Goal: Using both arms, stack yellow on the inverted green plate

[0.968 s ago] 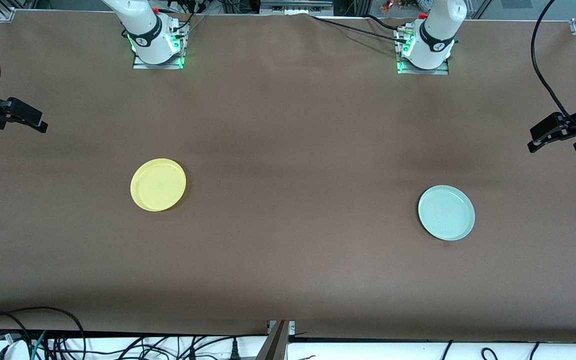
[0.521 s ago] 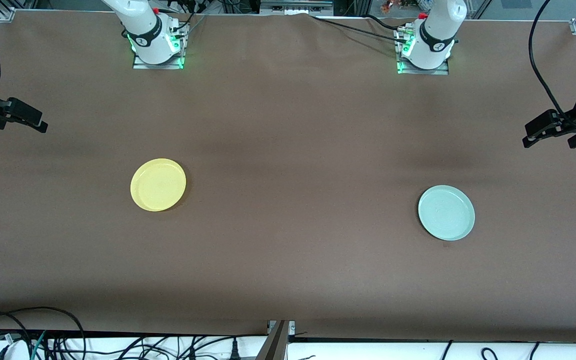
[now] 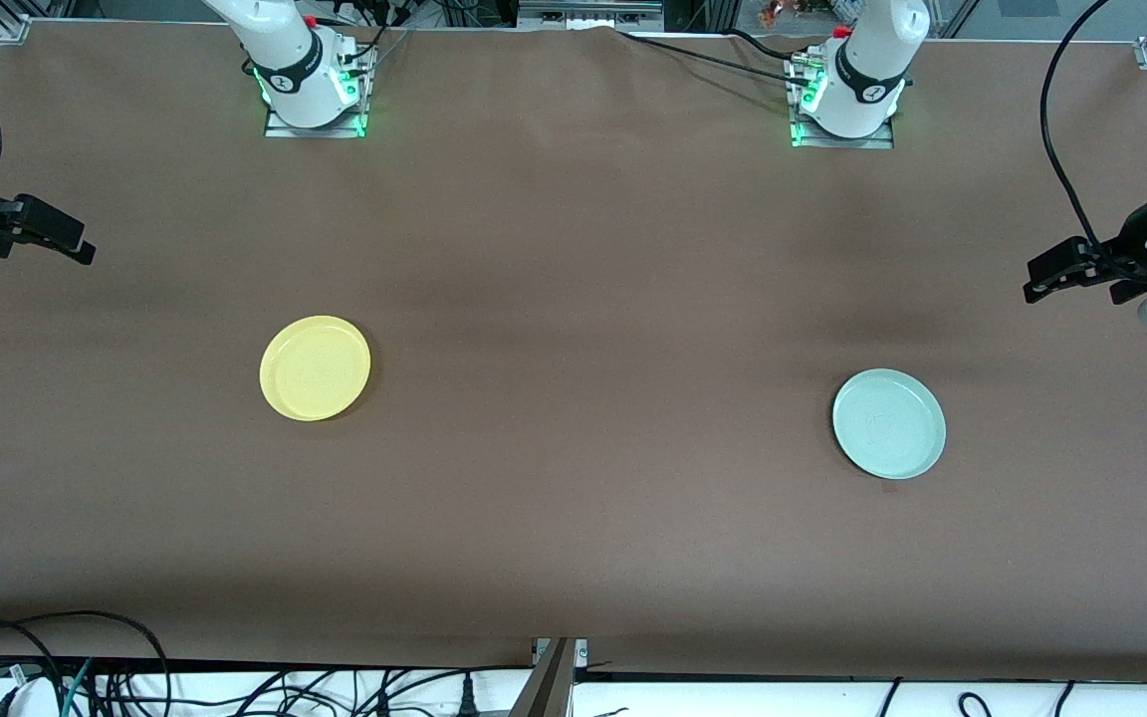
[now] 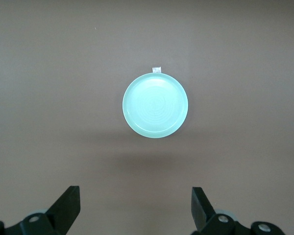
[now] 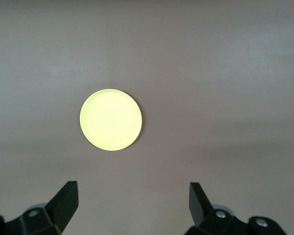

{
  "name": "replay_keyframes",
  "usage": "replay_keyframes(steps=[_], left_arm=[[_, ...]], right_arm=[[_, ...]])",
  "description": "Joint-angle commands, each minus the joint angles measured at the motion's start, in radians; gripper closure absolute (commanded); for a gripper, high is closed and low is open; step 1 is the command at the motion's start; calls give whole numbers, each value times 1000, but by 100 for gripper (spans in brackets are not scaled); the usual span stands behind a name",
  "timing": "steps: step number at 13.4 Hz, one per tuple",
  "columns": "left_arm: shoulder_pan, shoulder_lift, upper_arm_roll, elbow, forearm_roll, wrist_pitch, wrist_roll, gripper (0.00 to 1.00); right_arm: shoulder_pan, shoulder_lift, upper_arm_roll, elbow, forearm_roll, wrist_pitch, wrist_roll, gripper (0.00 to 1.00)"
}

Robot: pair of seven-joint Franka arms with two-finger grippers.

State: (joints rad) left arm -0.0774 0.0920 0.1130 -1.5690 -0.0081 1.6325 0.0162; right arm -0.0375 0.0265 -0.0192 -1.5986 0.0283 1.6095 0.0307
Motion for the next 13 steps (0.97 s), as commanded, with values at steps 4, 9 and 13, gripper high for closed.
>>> replay_keyframes(steps=[4, 9, 13], left_arm=[[8, 12, 4, 17, 0, -23, 11, 0], [8, 14, 4, 15, -1, -22, 11, 0], [11, 14, 4, 14, -7, -22, 11, 0]], right_arm=[[-2, -10, 5, -6, -11, -6, 3, 0], [-2, -8, 5, -8, -10, -5, 5, 0], [-2, -8, 5, -6, -10, -5, 3, 0]])
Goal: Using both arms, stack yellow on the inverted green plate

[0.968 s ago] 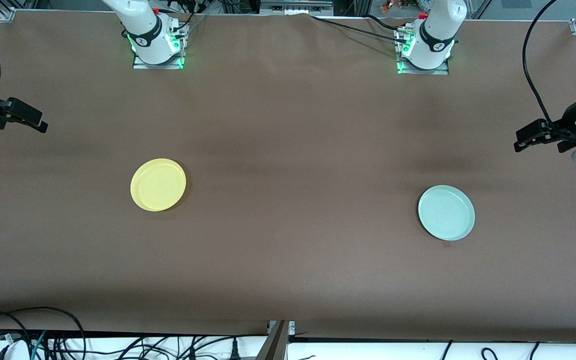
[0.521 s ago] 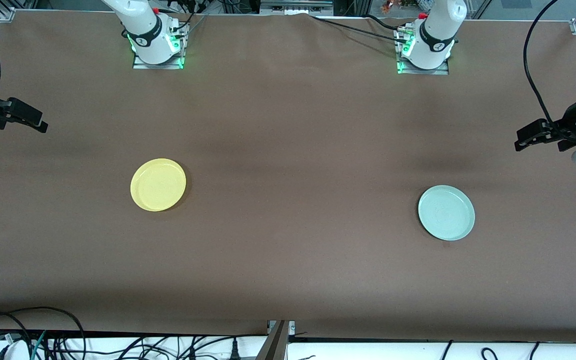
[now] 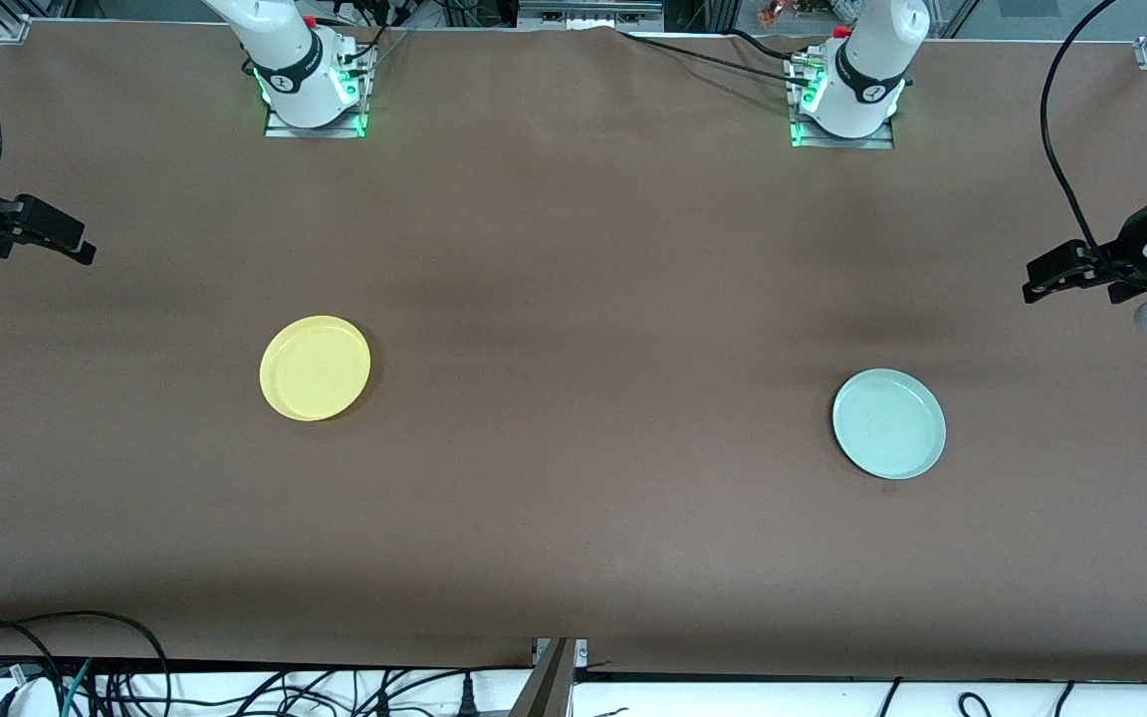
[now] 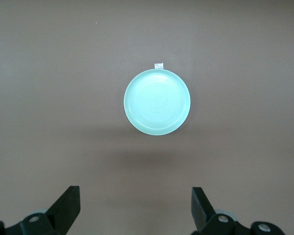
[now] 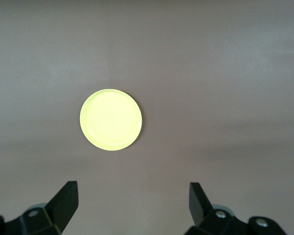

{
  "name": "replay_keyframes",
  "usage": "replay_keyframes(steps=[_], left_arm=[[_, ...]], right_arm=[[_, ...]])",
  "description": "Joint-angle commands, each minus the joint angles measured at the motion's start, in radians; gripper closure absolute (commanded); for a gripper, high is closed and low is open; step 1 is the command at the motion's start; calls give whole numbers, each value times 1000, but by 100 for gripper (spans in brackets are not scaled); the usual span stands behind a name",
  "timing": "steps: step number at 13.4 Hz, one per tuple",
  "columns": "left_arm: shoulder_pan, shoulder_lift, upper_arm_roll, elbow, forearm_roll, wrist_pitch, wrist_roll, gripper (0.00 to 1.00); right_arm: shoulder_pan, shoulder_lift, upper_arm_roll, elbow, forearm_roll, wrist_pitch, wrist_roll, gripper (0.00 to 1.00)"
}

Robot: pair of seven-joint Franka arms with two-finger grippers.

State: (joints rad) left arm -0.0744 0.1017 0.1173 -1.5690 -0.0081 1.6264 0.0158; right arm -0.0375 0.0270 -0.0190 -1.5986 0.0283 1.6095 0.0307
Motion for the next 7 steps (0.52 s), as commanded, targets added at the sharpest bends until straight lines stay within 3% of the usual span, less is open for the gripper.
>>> replay_keyframes(steps=[1, 4, 7], left_arm=[[8, 4, -1, 14, -10, -16, 12, 0], [15, 22, -1, 7, -13, -11, 10, 0], [19, 105, -1, 3, -13, 51, 10, 0]], right_arm=[[-2, -9, 5, -6, -10, -5, 3, 0], [-2, -9, 5, -6, -10, -5, 3, 0], [-2, -9, 5, -7, -10, -5, 3, 0]])
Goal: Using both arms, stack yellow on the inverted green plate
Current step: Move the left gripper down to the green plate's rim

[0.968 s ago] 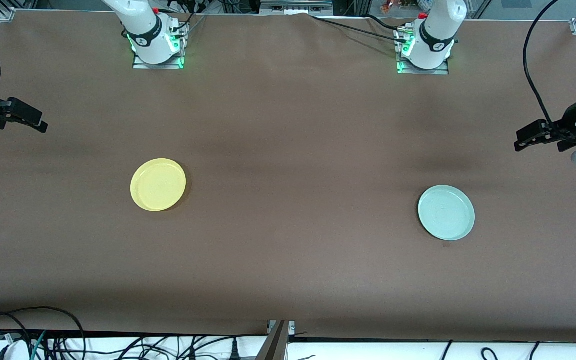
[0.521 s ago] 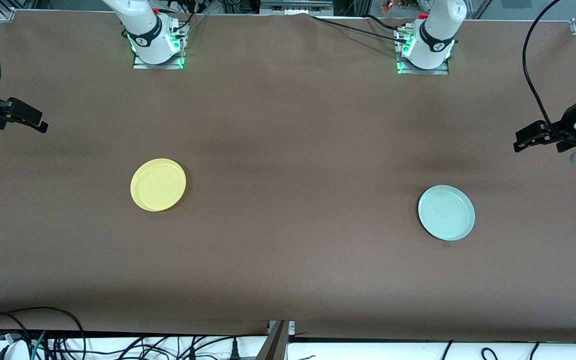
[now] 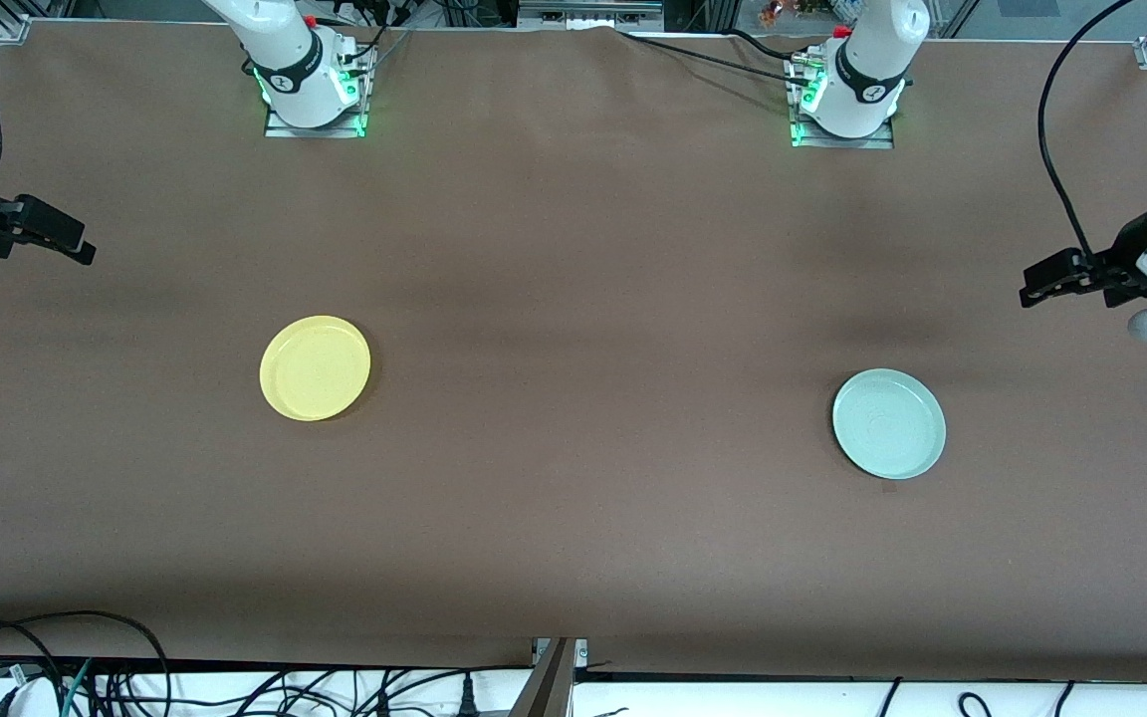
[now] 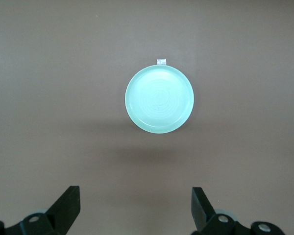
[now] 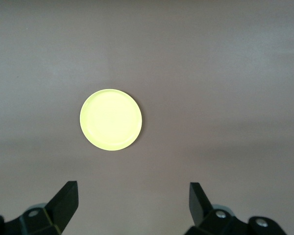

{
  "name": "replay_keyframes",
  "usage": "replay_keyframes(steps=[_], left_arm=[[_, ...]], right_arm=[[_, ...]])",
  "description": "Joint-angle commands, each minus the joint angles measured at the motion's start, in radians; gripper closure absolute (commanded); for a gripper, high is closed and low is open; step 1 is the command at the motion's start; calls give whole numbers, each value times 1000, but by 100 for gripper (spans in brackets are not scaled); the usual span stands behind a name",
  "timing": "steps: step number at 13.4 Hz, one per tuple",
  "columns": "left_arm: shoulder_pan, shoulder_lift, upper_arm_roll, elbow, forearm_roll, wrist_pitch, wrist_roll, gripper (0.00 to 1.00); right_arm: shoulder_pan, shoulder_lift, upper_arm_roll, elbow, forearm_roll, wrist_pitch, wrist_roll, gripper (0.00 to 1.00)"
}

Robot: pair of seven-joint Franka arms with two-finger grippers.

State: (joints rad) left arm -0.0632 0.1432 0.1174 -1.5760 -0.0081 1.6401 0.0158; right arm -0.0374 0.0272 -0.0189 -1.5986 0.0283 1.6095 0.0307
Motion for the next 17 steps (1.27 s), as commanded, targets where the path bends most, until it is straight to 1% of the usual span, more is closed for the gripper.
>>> replay_keyframes(steps=[1, 6, 8, 9, 12, 15, 17], left_arm=[[6, 99, -1, 10, -13, 59, 6, 0], [6, 283, -1, 8, -13, 200, -3, 0], [8, 349, -1, 1, -13, 254, -46, 0], [8, 372, -1, -9, -12, 280, -78, 0], [11, 459, -1, -19, -13, 360, -86, 0], [55, 535, -4, -19, -44, 429, -82, 0], [65, 547, -4, -18, -47, 449, -73, 0]], right_arm=[[-2, -9, 4, -6, -10, -5, 3, 0], [-2, -9, 5, -6, -10, -5, 3, 0], [-2, -9, 5, -6, -10, -5, 3, 0], [-2, -10, 4, -6, -10, -5, 3, 0], [-2, -9, 5, -6, -10, -5, 3, 0], [-2, -9, 5, -6, -10, -5, 3, 0], [-2, -9, 4, -6, -8, -5, 3, 0]])
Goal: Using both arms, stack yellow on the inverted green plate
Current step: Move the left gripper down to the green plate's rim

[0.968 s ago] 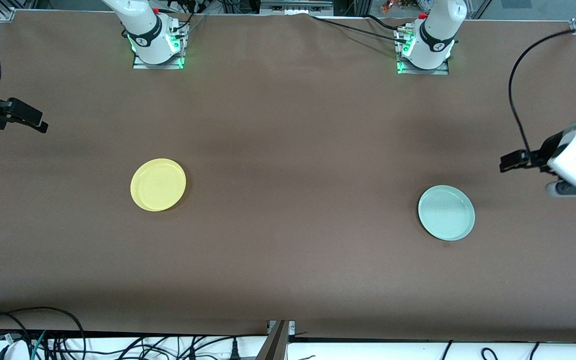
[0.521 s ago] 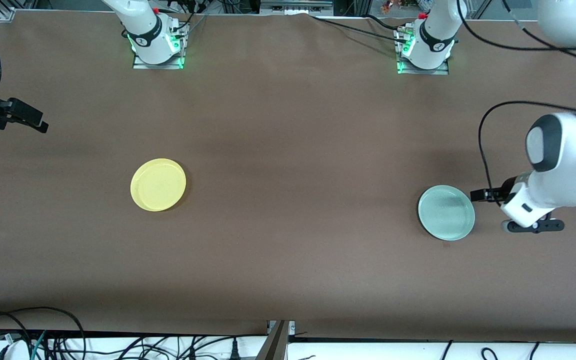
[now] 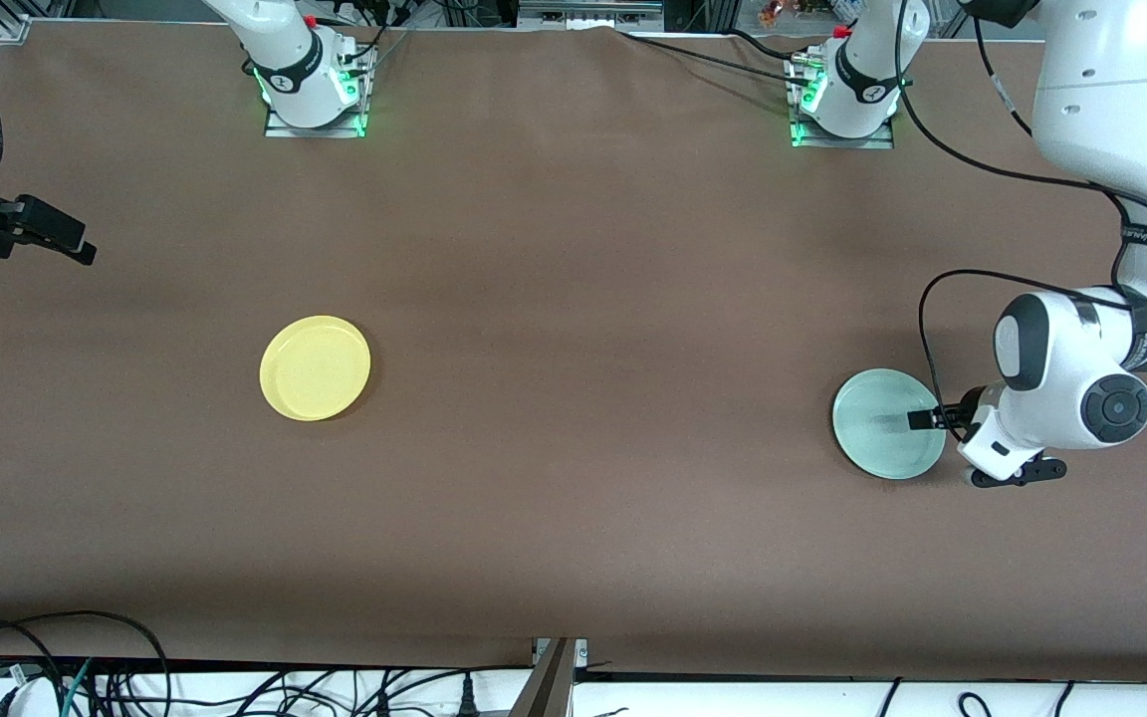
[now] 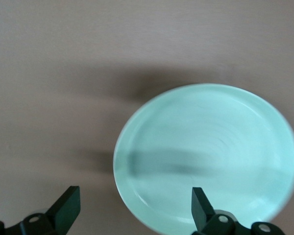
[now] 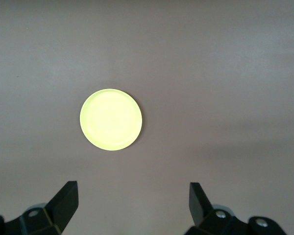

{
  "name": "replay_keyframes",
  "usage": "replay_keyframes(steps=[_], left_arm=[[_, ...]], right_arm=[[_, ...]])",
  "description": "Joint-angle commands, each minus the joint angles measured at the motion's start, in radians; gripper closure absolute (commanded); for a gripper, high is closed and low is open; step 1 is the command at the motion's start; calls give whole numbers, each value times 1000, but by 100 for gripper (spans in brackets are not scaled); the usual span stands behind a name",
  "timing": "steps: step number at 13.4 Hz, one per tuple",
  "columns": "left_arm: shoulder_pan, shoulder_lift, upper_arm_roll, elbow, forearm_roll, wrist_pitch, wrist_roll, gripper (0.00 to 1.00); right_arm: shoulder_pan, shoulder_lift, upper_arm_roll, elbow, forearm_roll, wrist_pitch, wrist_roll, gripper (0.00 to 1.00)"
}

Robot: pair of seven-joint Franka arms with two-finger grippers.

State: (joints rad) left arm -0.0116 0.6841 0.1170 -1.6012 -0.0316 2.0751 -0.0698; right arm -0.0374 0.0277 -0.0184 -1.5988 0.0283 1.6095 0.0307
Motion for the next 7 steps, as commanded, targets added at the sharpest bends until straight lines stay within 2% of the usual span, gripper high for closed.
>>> replay_keyframes(steps=[1, 7], left_arm=[[18, 8, -4, 7, -24, 14, 16, 0], [58, 52, -7, 4, -27, 48, 56, 0]], right_arm=[[-2, -9, 5, -6, -8, -5, 3, 0], [-2, -9, 5, -6, -10, -5, 3, 0]])
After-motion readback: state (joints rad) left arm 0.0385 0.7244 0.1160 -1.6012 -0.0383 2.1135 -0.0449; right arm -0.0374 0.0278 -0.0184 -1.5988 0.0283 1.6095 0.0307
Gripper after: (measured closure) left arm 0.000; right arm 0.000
